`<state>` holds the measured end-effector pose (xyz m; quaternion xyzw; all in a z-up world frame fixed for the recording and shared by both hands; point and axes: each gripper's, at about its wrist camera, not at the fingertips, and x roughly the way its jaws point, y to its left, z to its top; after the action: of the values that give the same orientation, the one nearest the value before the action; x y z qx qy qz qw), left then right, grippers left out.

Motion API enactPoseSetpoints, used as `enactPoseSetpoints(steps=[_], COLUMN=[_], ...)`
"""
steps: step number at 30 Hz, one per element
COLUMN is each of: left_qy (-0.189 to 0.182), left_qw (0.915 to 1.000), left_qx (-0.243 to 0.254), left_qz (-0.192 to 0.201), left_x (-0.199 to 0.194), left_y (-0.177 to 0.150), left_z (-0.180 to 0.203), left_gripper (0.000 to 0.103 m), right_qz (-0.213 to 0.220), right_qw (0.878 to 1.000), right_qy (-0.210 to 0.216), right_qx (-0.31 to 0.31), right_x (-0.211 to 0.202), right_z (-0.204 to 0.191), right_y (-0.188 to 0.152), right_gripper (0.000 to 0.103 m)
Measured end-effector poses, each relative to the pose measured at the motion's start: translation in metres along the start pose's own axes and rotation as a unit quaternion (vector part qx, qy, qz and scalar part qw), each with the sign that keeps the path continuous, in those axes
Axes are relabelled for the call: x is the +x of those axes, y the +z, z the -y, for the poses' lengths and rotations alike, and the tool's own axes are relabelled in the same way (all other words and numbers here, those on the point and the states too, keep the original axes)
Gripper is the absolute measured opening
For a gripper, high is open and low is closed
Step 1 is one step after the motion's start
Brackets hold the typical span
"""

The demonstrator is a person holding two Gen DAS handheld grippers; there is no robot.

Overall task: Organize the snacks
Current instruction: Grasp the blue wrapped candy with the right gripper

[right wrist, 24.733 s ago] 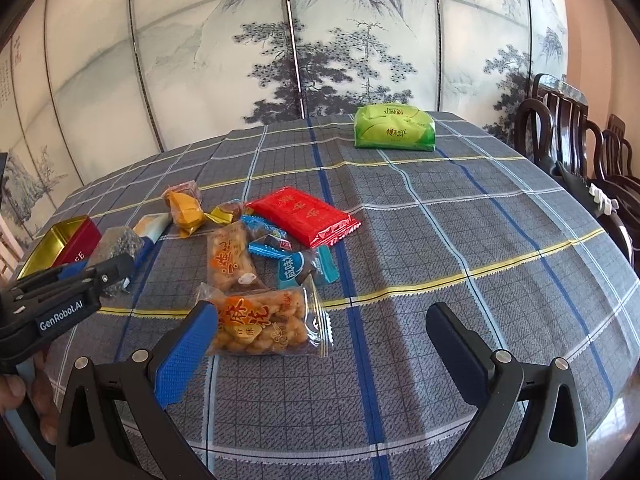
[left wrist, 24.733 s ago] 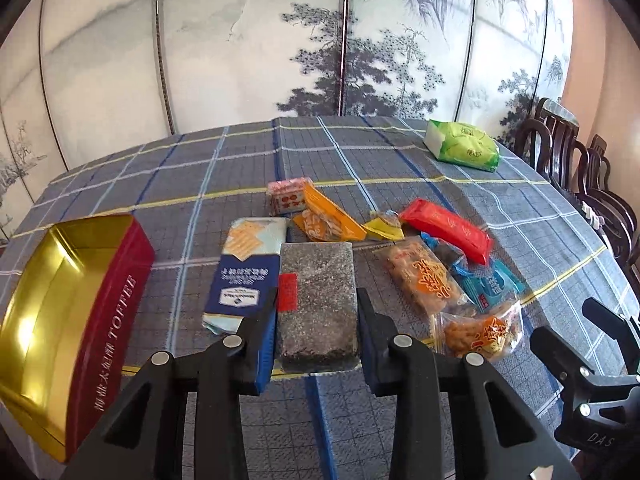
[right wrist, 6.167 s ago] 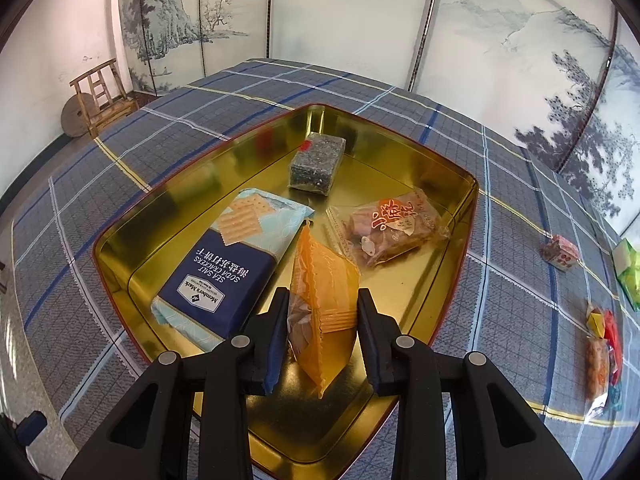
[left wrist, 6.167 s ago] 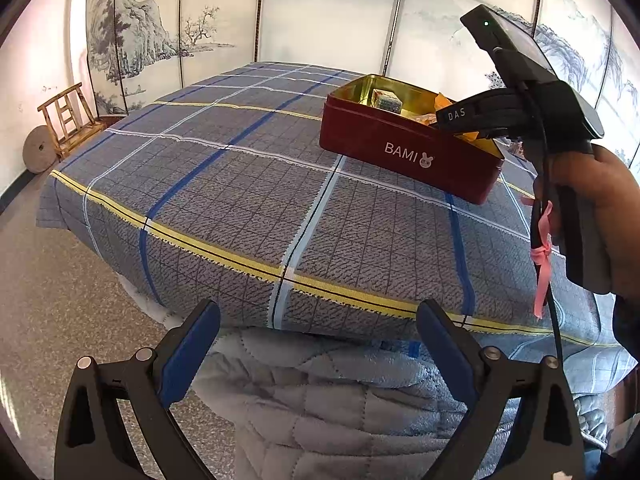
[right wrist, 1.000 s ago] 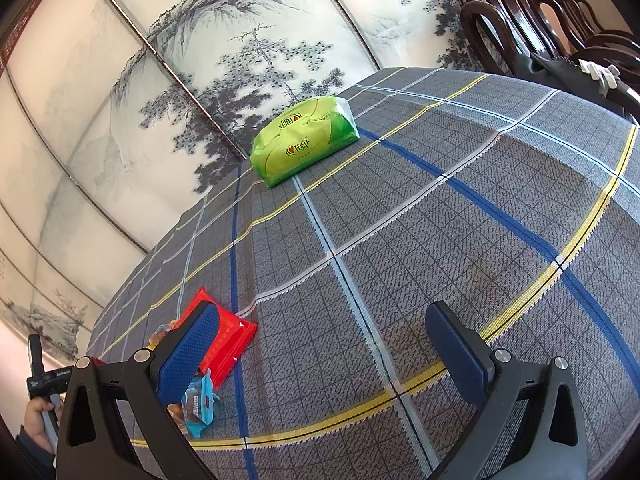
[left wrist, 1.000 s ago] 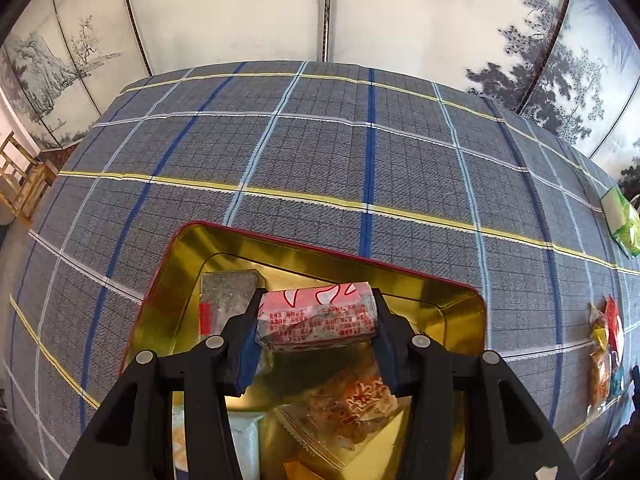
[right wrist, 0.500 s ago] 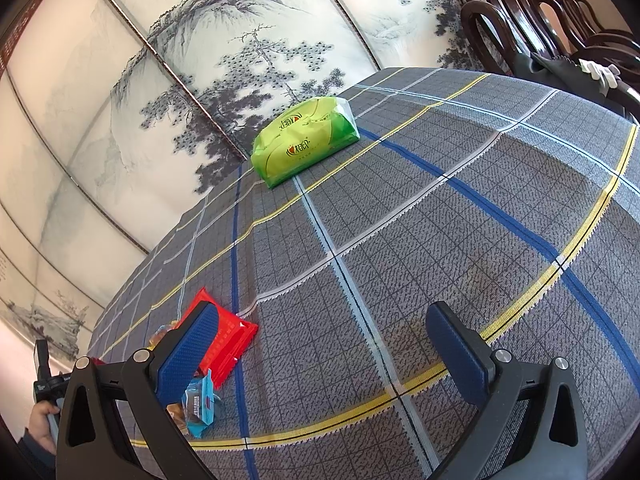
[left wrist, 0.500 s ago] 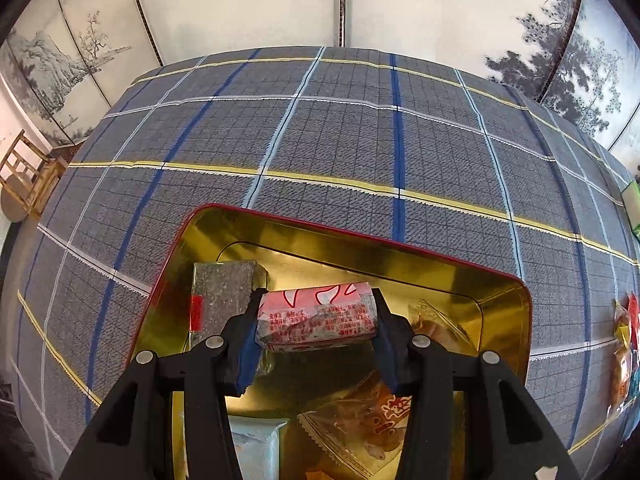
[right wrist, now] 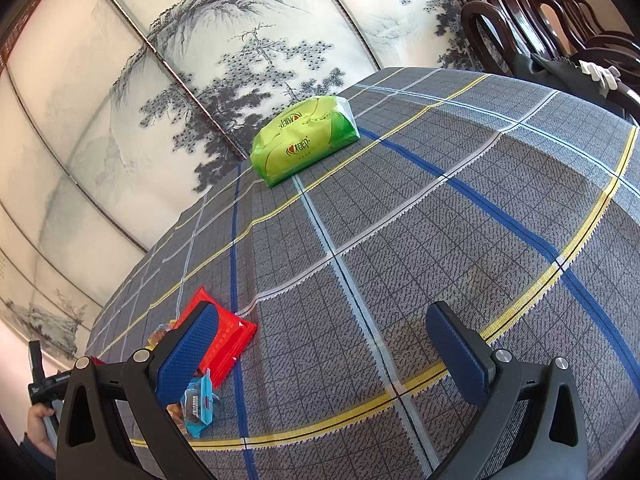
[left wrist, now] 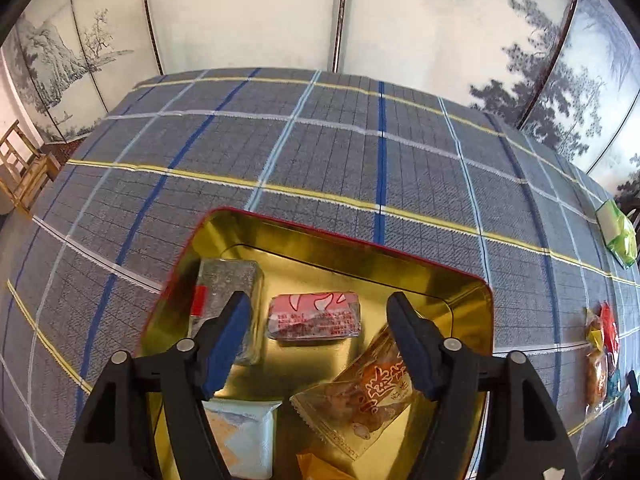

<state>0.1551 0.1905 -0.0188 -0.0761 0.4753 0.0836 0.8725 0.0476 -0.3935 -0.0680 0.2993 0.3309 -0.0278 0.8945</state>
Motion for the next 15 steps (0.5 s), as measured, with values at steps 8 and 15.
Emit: enactPoseSetpoints(steps=[8, 15], left_qy=[-0.045, -0.075], left_qw=[0.9907, 0.9893], left_qx=[-0.006, 0.009], left_qz=[0.128, 0.125], left_x=[-0.105, -0.139], left_y=[-0.057, -0.157], left_z=[-0.029, -0.051], left_gripper=[0.093, 0.095], right_qz=[-0.033, -0.076], right_qw=[0.994, 0.965], right_qy=[-0.070, -0.025], right_qx=[-0.071, -0.250], right_x=[0.011, 0.001], right_z=[-0.032, -0.109], right_y=[-0.002, -0.054], right_gripper=[0.103, 0.103])
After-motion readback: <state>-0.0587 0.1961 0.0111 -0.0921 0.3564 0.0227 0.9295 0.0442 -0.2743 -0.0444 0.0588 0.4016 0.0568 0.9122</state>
